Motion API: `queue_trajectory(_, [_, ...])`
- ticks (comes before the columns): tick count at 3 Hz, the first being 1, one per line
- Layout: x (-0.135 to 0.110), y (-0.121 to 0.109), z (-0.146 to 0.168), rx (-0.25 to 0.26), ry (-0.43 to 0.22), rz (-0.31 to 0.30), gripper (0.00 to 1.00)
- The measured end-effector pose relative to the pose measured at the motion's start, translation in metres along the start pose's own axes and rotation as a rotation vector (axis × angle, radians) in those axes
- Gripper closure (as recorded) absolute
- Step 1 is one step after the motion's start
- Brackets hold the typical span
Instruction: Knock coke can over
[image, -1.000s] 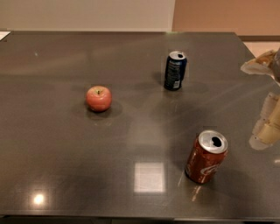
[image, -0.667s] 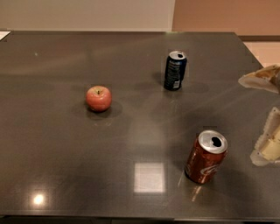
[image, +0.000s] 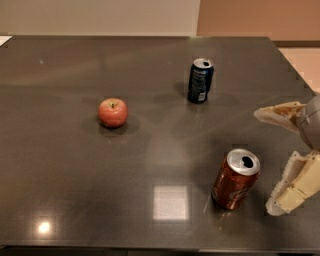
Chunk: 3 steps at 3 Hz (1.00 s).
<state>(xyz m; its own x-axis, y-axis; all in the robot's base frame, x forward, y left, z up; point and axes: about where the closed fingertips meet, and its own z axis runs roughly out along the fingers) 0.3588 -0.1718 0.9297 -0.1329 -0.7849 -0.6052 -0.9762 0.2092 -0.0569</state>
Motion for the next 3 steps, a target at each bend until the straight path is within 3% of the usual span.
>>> queue_trajectory(3, [0.006,0.017,0.037,-0.035,-0.048,0.022,0.0])
